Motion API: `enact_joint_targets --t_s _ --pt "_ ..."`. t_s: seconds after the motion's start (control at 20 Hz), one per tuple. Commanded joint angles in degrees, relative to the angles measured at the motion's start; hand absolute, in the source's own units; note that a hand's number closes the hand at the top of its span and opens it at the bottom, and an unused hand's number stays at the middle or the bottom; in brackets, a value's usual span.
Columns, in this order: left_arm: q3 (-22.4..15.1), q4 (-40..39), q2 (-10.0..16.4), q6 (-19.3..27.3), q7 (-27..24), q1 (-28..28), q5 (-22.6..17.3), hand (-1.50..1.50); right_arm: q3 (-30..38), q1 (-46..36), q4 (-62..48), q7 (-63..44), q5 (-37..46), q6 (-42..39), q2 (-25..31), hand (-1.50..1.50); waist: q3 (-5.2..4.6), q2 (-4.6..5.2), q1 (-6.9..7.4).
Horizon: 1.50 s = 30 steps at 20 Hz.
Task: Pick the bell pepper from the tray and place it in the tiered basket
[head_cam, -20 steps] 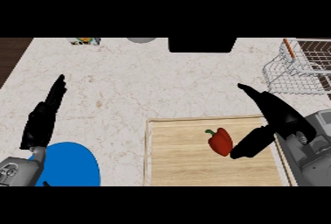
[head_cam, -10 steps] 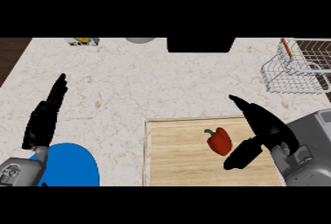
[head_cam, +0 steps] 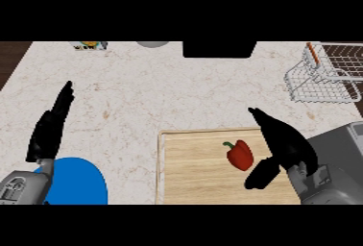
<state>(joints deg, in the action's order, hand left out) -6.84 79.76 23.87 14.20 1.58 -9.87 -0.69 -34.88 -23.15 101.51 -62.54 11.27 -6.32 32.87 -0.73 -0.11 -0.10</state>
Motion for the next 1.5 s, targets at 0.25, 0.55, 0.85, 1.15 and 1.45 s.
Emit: enact_joint_targets --t_s 0.25,0.55,0.85,1.15,1.45 --pt "1.8 3.9 1.0 -2.6 1.7 1.3 0.4 0.00 0.4 -2.5 -5.1 -7.2 2.3 -3.3 -5.7 -1.50 0.71 0.10 0.80" --pt "3.2 1.2 -0.2 -3.3 -0.3 1.5 0.4 0.00 1.4 0.6 -1.4 -7.5 1.3 -3.7 -4.1 -1.50 0.68 0.00 0.02" --pt "3.5 5.0 0.7 -2.9 4.2 1.3 2.1 0.00 0.4 1.5 -7.1 -2.8 3.7 -1.7 -5.3 -1.50 0.73 0.01 0.40" --pt "3.0 1.2 -2.4 -2.1 2.2 -2.0 3.4 0.00 -2.4 2.8 -9.9 -1.0 5.2 0.3 -9.0 -1.50 0.70 0.11 -0.26" --pt "2.5 2.2 -2.8 -2.2 3.2 -1.3 4.3 0.00 -1.7 0.5 -17.2 2.2 4.0 -0.3 -10.1 -1.50 0.73 0.28 0.43"
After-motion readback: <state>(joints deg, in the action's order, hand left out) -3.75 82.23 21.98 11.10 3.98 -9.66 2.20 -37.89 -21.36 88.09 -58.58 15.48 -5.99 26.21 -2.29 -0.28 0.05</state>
